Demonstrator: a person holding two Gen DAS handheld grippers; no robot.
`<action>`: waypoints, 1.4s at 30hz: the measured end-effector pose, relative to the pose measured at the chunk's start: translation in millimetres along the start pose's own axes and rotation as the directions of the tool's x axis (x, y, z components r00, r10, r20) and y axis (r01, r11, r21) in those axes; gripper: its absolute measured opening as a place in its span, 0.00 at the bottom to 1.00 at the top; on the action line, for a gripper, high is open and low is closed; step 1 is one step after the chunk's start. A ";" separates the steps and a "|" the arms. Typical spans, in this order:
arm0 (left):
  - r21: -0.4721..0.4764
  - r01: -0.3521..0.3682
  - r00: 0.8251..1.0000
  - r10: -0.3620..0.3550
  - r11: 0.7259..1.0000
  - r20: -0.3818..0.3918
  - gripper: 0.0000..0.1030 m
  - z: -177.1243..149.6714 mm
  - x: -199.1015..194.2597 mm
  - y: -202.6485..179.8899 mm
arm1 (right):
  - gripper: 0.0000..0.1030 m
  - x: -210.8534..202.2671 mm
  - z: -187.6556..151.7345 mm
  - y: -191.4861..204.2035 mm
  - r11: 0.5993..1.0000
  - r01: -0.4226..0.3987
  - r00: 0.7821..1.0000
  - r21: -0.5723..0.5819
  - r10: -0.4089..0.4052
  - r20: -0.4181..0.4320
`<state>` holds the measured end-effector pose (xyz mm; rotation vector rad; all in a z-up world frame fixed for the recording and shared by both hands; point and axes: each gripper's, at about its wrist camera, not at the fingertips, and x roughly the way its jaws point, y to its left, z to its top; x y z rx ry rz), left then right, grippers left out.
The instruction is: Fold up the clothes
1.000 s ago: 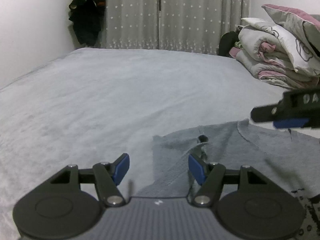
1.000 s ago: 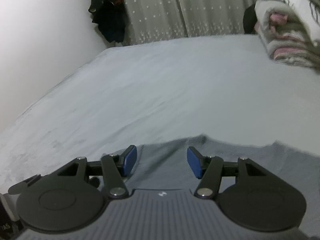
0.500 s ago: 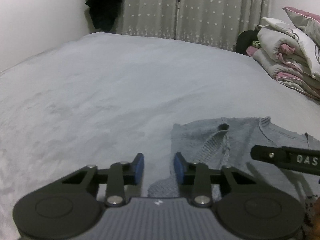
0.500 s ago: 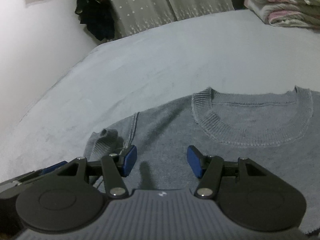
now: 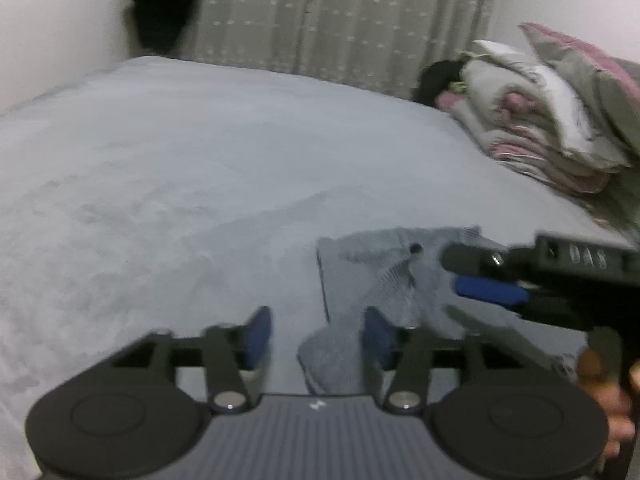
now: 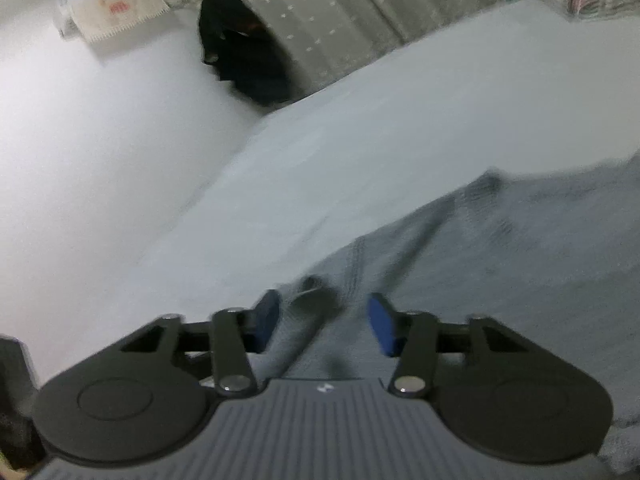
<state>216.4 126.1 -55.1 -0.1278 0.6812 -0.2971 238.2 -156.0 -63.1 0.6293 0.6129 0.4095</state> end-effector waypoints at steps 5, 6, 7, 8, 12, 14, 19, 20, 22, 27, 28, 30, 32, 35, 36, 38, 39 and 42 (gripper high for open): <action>-0.158 0.118 0.993 -0.120 0.980 -0.003 0.44 -17.8 7.2 26.4 | 0.47 5.2 -3.2 -1.6 0.992 -0.092 0.995 0.084 0.095 -0.027; -0.186 0.153 0.988 -0.153 0.971 0.013 0.39 -21.1 8.4 30.5 | 0.47 6.6 -4.1 -1.4 0.990 -0.107 0.993 0.097 0.111 -0.034; -0.213 0.178 0.984 -0.177 0.961 0.024 0.33 -23.7 9.7 33.9 | 0.47 8.4 -5.2 -0.9 0.987 -0.120 0.991 0.109 0.125 -0.042; -0.237 0.190 0.982 -0.189 0.953 0.026 0.28 -25.4 11.3 36.2 | 0.47 10.1 -6.3 -0.2 0.985 -0.129 0.990 0.116 0.135 -0.049; -0.326 0.231 0.972 -0.228 0.917 0.049 0.07 -29.8 14.7 43.4 | 0.47 17.0 -9.9 5.0 0.989 -0.107 0.990 0.102 0.116 -0.084; -0.341 0.216 0.976 -0.202 0.915 0.078 0.06 -31.3 8.2 43.3 | 0.47 17.3 -11.6 8.4 0.991 -0.102 0.990 0.087 0.110 -0.091; -0.322 -0.017 0.994 0.051 0.947 0.098 0.03 -26.3 -14.4 41.2 | 0.47 20.7 -15.1 18.5 0.990 -0.132 0.985 0.057 0.137 -0.107; -0.291 -0.120 0.986 0.148 0.949 0.077 0.03 -24.2 -16.6 38.6 | 0.47 21.5 -16.5 21.1 0.991 -0.127 0.985 0.041 0.131 -0.113; -0.224 -0.315 0.941 0.334 0.922 0.050 0.03 -20.8 -20.4 34.0 | 0.47 24.6 -18.9 26.9 0.994 -0.110 0.987 -0.001 0.109 -0.120; -0.329 -0.286 0.943 0.325 0.900 0.071 0.08 -19.6 -22.7 49.8 | 0.47 20.9 -23.4 31.2 0.994 -0.096 0.989 -0.045 0.090 -0.121; -0.347 -0.247 0.953 0.291 0.905 0.082 0.09 -19.5 -22.3 51.3 | 0.47 20.0 -23.6 30.8 0.994 -0.096 0.989 -0.043 0.090 -0.121; -0.351 -0.187 0.970 0.228 0.918 0.080 0.14 -20.2 -20.1 52.8 | 0.47 18.9 -22.7 28.9 0.995 -0.097 0.989 -0.036 0.092 -0.120; -0.352 -0.129 0.986 0.159 0.927 0.056 0.32 -21.4 -17.1 56.3 | 0.47 16.8 -23.6 27.4 0.995 -0.098 0.989 -0.029 0.094 -0.117; -0.369 -0.080 0.993 0.106 0.926 0.052 0.39 -20.8 -16.9 58.4 | 0.47 13.9 -27.1 25.8 0.995 -0.093 0.990 -0.027 0.089 -0.112; -0.370 -0.065 0.995 0.090 0.927 0.051 0.39 -21.2 -16.0 58.3 | 0.47 13.7 -28.2 26.4 0.995 -0.093 0.990 -0.025 0.090 -0.111; -0.378 -0.035 0.997 0.057 0.925 0.046 0.39 -21.5 -13.2 60.2 | 0.47 13.5 -30.3 27.4 0.996 -0.093 0.990 -0.020 0.090 -0.109; -0.381 -0.023 0.998 0.042 0.924 0.042 0.39 -21.5 -11.5 62.6 | 0.47 14.1 -31.3 28.0 0.996 -0.093 0.990 -0.017 0.090 -0.109; -0.386 0.014 0.999 0.003 0.922 0.043 0.37 -22.5 -10.7 66.2 | 0.47 18.0 -31.8 30.6 0.995 -0.095 0.989 -0.018 0.092 -0.114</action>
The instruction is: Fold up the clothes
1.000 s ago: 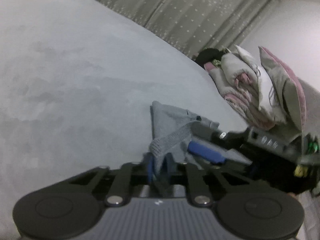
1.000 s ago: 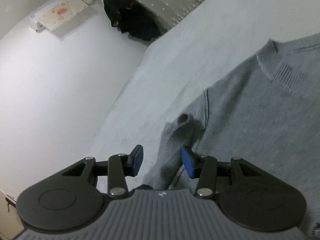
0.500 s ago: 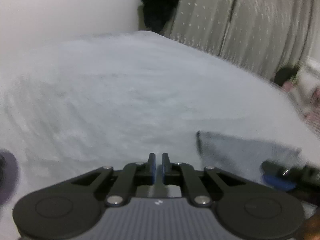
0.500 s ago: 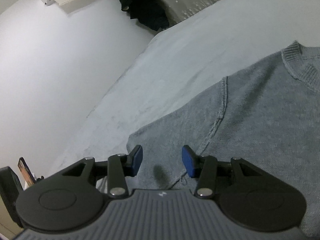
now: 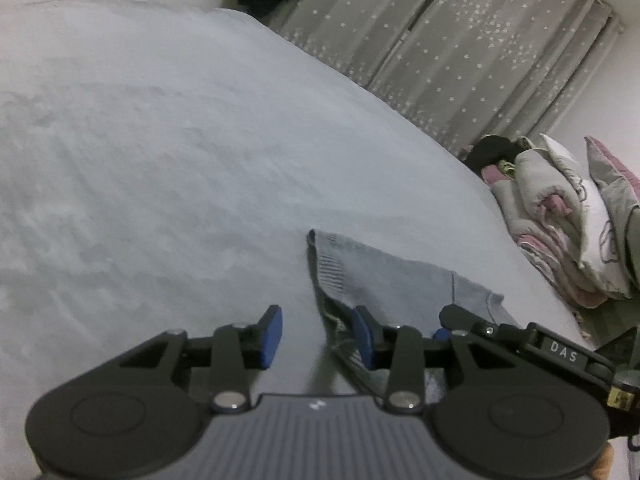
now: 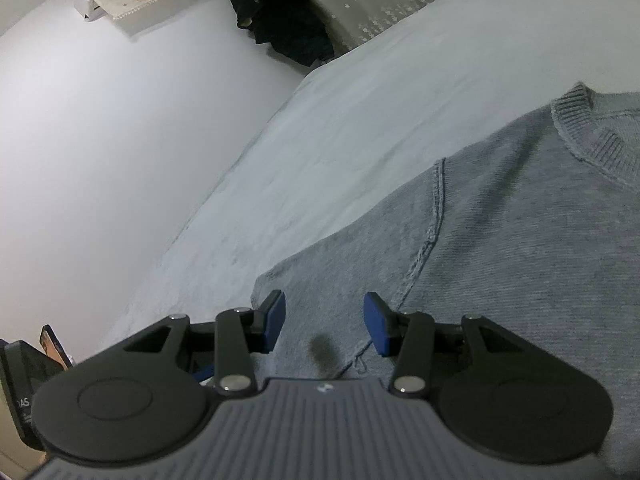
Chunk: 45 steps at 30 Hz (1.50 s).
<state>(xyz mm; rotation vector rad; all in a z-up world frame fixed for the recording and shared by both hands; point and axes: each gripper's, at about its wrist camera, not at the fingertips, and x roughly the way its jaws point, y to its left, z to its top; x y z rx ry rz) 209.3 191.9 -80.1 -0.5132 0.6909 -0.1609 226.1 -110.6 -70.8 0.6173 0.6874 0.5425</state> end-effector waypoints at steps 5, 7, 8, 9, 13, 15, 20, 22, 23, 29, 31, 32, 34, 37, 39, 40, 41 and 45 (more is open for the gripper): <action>-0.050 0.041 0.999 -0.041 0.998 -0.006 0.35 1.1 -1.1 11.4 | 0.47 0.2 3.5 12.3 0.994 -0.091 0.994 -0.059 0.087 -0.066; -0.078 0.051 0.999 -0.051 0.996 0.003 0.34 -0.3 -2.3 15.2 | 0.47 -1.9 -0.6 29.4 0.977 -0.147 0.987 -0.152 0.135 -0.088; -0.083 0.049 0.999 -0.048 0.995 0.010 0.34 0.0 -2.4 15.2 | 0.47 -2.2 -4.1 38.9 0.965 -0.164 0.984 -0.204 0.146 -0.099; -0.084 0.045 0.999 -0.043 0.995 0.017 0.34 0.4 -2.6 14.7 | 0.47 -1.1 -8.8 49.4 0.950 -0.177 0.982 -0.258 0.152 -0.114; -0.092 0.040 0.999 -0.038 0.995 0.024 0.34 1.1 -2.5 14.8 | 0.44 11.4 -30.0 84.1 0.878 -0.210 0.973 -0.431 0.143 -0.181; -0.093 0.037 0.999 -0.035 0.995 0.023 0.34 1.7 -1.6 14.3 | 0.44 17.9 -36.8 93.1 0.848 -0.208 0.972 -0.488 0.125 -0.198; -0.096 0.040 0.999 -0.038 0.995 0.021 0.34 3.7 -2.3 15.9 | 0.44 18.9 -49.0 95.5 0.820 -0.200 0.973 -0.536 0.099 -0.210; -0.099 0.045 0.999 -0.043 0.994 0.019 0.34 4.8 -2.1 17.7 | 0.44 20.5 -49.9 94.5 0.815 -0.193 0.973 -0.546 0.090 -0.211; -0.100 0.047 0.999 -0.046 0.994 0.017 0.34 4.6 -3.1 19.9 | 0.44 22.3 -50.8 94.6 0.812 -0.180 0.975 -0.555 0.075 -0.207; -0.117 0.065 0.998 -0.065 0.991 0.007 0.34 5.2 -2.4 24.5 | 0.38 26.6 -58.2 86.9 0.785 -0.057 0.986 -0.617 -0.053 -0.159; -0.115 0.071 0.997 -0.071 0.991 0.003 0.34 4.7 -1.9 24.3 | 0.36 29.5 -59.8 87.3 0.775 -0.034 0.986 -0.631 -0.078 -0.149; -0.114 0.073 0.997 -0.074 0.991 0.001 0.34 4.4 -1.6 24.3 | 0.34 31.3 -60.8 87.8 0.770 -0.026 0.985 -0.638 -0.088 -0.146; -0.113 0.078 0.997 -0.079 0.991 -0.004 0.34 3.9 -1.0 24.1 | 0.23 34.5 -62.8 88.6 0.754 0.006 0.985 -0.657 -0.119 -0.127; -0.110 0.077 0.997 -0.078 0.991 -0.010 0.34 3.1 0.5 22.5 | 0.10 39.4 -64.4 88.4 0.734 0.046 0.983 -0.677 -0.155 -0.101; -0.111 0.078 0.997 -0.080 0.991 -0.014 0.34 2.9 1.5 22.1 | 0.03 40.8 -64.7 87.8 0.723 0.062 0.981 -0.688 -0.169 -0.090; -0.113 0.080 0.996 -0.083 0.990 -0.015 0.34 2.9 2.0 22.4 | 0.04 41.9 -64.4 86.8 0.722 0.067 0.981 -0.688 -0.174 -0.087; -0.117 0.082 0.996 -0.084 0.990 -0.015 0.34 2.6 2.4 22.9 | 0.03 42.5 -63.5 85.6 0.727 0.065 0.981 -0.683 -0.172 -0.089; -0.133 0.081 0.997 -0.083 0.988 -0.008 0.34 2.0 2.6 25.8 | 0.04 40.1 -50.5 75.2 0.803 0.012 0.985 -0.596 -0.111 -0.129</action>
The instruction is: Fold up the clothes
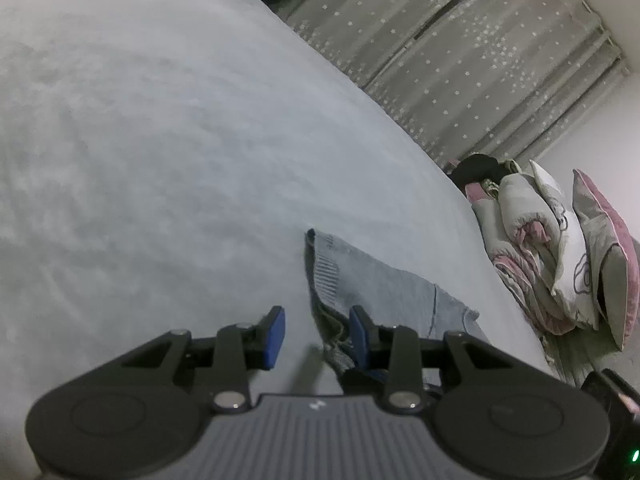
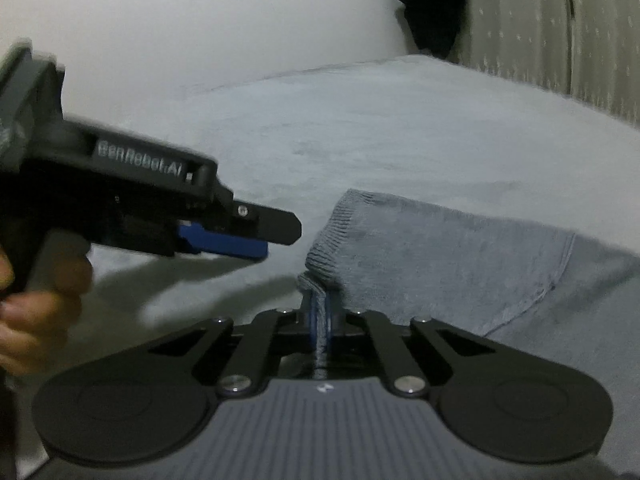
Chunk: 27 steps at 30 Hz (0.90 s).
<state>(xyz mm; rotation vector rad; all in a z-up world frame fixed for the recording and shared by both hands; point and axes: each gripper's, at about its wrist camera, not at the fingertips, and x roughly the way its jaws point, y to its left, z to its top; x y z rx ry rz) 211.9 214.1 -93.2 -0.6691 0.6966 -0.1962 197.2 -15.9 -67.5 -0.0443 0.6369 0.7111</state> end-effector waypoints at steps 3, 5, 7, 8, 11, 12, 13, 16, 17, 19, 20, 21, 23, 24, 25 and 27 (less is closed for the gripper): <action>-0.005 0.000 1.000 0.000 1.000 0.013 0.34 0.9 -2.2 1.3 | 0.04 -6.6 2.7 -15.5 0.986 -0.117 0.993 0.121 0.115 0.023; -0.005 -0.002 1.000 0.002 1.000 0.023 0.34 0.5 -3.6 0.9 | 0.04 -7.8 3.6 -22.0 0.967 -0.187 0.982 0.171 0.185 0.031; -0.004 0.002 0.999 -0.002 1.000 0.035 0.34 0.7 -5.4 0.7 | 0.04 -3.7 2.0 -25.6 0.955 -0.221 0.975 0.199 0.222 0.015; -0.004 0.006 0.999 -0.006 1.000 0.042 0.34 1.0 -6.4 0.6 | 0.04 -0.1 1.3 -25.3 0.956 -0.216 0.975 0.199 0.220 -0.001; 0.007 0.032 0.997 -0.033 0.999 0.065 0.34 0.5 -9.6 -3.1 | 0.06 5.4 1.7 -18.8 0.963 -0.207 0.977 0.175 0.213 -0.021; 0.013 0.046 0.996 -0.047 0.999 0.070 0.34 0.2 -10.3 -4.1 | 0.09 5.6 2.1 -16.1 0.962 -0.216 0.975 0.169 0.222 -0.020; 0.020 0.061 0.995 -0.063 0.998 0.074 0.34 -0.3 -10.7 -5.5 | 0.13 5.8 1.4 -13.3 0.958 -0.232 0.971 0.166 0.238 -0.020; 0.036 0.098 0.991 -0.101 0.995 0.093 0.34 -2.7 -11.3 -9.4 | 0.17 5.4 2.6 -10.4 0.954 -0.262 0.963 0.145 0.268 -0.025; 0.040 0.110 0.989 -0.113 0.993 0.097 0.34 -3.5 -11.2 -10.8 | 0.17 3.3 3.4 -12.2 0.952 -0.270 0.961 0.145 0.277 -0.026; 0.050 0.136 0.986 -0.140 0.990 0.096 0.34 -5.2 -9.5 -13.9 | 0.17 -3.5 5.7 -18.3 0.944 -0.293 0.954 0.153 0.299 -0.020; 0.059 0.145 0.984 -0.150 0.988 0.093 0.34 -6.3 -8.1 -15.7 | 0.17 -9.2 7.1 -22.2 0.941 -0.300 0.952 0.158 0.305 -0.009; 0.072 0.150 0.984 -0.156 0.986 0.088 0.34 -7.9 -6.8 -17.7 | 0.17 -17.2 8.4 -26.6 0.940 -0.300 0.953 0.162 0.302 0.012; 0.106 0.144 0.986 -0.153 0.984 0.074 0.32 -10.9 -3.4 -22.6 | 0.27 -31.0 10.9 -36.6 0.944 -0.279 0.960 0.177 0.274 0.056; 0.124 0.138 0.987 -0.147 0.983 0.066 0.32 -12.4 -1.6 -25.3 | 0.42 -36.4 11.9 -42.4 0.948 -0.259 0.966 0.187 0.248 0.078; 0.143 0.131 0.989 -0.140 0.981 0.055 0.32 -13.7 0.6 -27.7 | 0.49 -40.6 12.6 -48.8 0.953 -0.229 0.972 0.199 0.214 0.098; 0.185 0.073 0.997 -0.077 0.980 0.015 0.32 -16.3 8.2 -31.6 | 0.49 -46.4 12.9 -60.9 0.959 -0.167 0.983 0.230 0.143 0.116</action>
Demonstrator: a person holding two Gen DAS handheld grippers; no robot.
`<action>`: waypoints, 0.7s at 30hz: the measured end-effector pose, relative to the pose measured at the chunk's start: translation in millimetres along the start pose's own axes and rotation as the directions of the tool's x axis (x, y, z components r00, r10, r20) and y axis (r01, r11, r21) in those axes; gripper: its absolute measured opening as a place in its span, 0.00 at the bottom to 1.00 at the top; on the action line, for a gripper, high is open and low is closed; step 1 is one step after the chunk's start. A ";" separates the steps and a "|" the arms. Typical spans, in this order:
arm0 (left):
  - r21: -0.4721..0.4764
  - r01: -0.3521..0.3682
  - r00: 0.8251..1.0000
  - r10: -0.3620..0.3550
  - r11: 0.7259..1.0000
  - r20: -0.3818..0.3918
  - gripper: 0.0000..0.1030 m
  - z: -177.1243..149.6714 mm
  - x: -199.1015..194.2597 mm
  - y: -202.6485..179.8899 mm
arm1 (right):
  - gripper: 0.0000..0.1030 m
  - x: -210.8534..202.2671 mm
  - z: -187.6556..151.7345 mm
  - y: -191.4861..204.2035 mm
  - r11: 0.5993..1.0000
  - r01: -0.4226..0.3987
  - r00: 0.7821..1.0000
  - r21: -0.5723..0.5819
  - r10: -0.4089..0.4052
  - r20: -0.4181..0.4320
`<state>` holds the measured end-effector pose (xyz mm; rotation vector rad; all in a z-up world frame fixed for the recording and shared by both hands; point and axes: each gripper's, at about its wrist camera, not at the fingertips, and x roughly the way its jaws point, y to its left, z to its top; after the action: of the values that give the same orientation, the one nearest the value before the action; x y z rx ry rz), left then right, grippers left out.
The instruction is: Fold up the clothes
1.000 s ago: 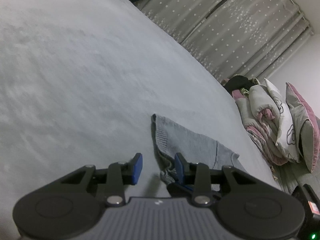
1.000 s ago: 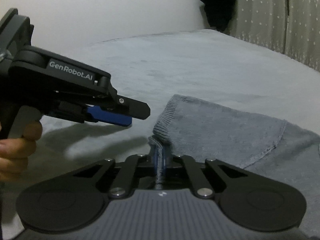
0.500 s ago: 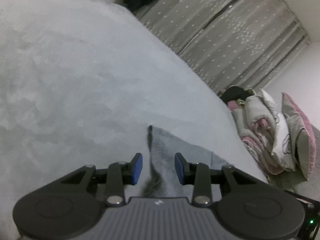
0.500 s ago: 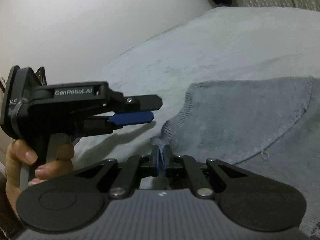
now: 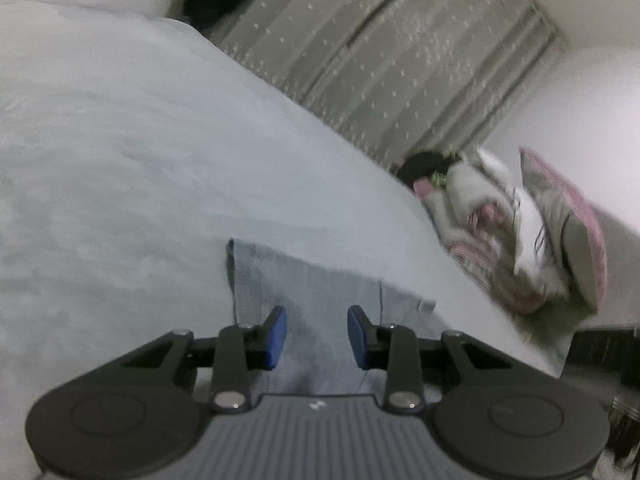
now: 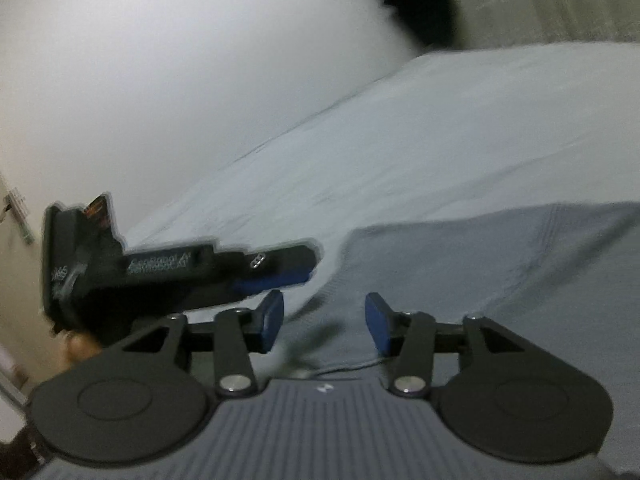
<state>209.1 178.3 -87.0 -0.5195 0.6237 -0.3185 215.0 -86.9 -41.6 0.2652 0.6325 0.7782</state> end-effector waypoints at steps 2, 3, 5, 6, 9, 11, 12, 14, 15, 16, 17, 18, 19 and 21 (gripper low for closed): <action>0.052 -0.085 0.995 0.088 0.995 -0.049 0.21 -2.4 8.7 -3.5 | 0.49 -2.3 2.0 -10.9 0.997 0.058 0.998 0.047 -0.059 0.017; 0.085 -0.149 0.987 0.153 0.985 -0.043 0.11 -3.6 11.4 -5.5 | 0.49 -0.7 2.2 -15.8 0.993 0.088 0.996 0.073 -0.090 0.020; 0.127 -0.262 0.965 0.263 0.957 0.011 0.03 -3.3 10.0 -10.0 | 0.49 5.8 1.7 -23.5 0.982 0.150 0.988 0.115 -0.152 0.009; 0.135 -0.298 0.955 0.294 0.945 0.049 0.04 -2.1 6.3 -12.3 | 0.49 9.8 0.9 -25.5 0.976 0.180 0.983 0.124 -0.182 -0.003; 0.120 -0.244 0.965 0.230 0.962 0.123 0.05 2.1 -4.3 -10.5 | 0.49 16.3 -0.2 -26.0 0.961 0.248 0.969 0.121 -0.249 -0.012; 0.111 -0.150 0.983 0.136 0.982 0.122 0.05 4.3 -1.8 -8.7 | 0.49 16.1 -0.3 -22.8 0.958 0.262 0.965 0.117 -0.264 -0.001; 0.123 -0.116 0.988 0.102 0.986 0.115 0.05 4.4 2.7 -9.8 | 0.49 17.8 -0.4 -21.1 0.956 0.269 0.963 0.116 -0.271 0.003; 0.168 -0.063 0.996 0.052 0.984 0.065 0.12 1.9 19.0 -13.3 | 0.49 24.9 0.0 -18.5 0.952 0.285 0.958 0.114 -0.288 0.003; 0.186 -0.048 0.999 0.043 0.981 0.028 0.13 -0.2 28.9 -13.8 | 0.49 26.5 -0.1 -17.6 0.950 0.294 0.955 0.110 -0.296 0.000; 0.201 -0.049 0.999 0.051 0.978 -0.007 0.13 -2.4 38.7 -13.9 | 0.49 28.1 -0.4 -17.1 0.948 0.301 0.953 0.105 -0.302 -0.002; 0.206 -0.069 0.997 0.075 0.976 -0.022 0.12 -3.8 45.2 -13.3 | 0.49 28.8 -0.7 -16.9 0.947 0.306 0.952 0.100 -0.307 -0.003; 0.195 -0.086 0.996 0.090 0.977 -0.011 0.12 -2.9 45.7 -11.7 | 0.49 29.8 -0.8 -15.8 0.946 0.311 0.950 0.094 -0.312 -0.005; 0.171 -0.108 0.994 0.108 0.979 0.010 0.12 -0.4 43.6 -9.3 | 0.49 31.3 -1.0 -14.5 0.945 0.317 0.948 0.087 -0.317 -0.006; 0.118 -0.208 0.977 0.200 0.971 0.075 0.12 4.0 38.3 -2.5 | 0.49 36.8 -3.0 -11.1 0.942 0.328 0.945 0.073 -0.328 -0.006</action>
<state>240.8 161.1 -100.9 -0.3400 0.5870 -0.1450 239.4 -68.0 -64.7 0.2213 0.6787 0.4337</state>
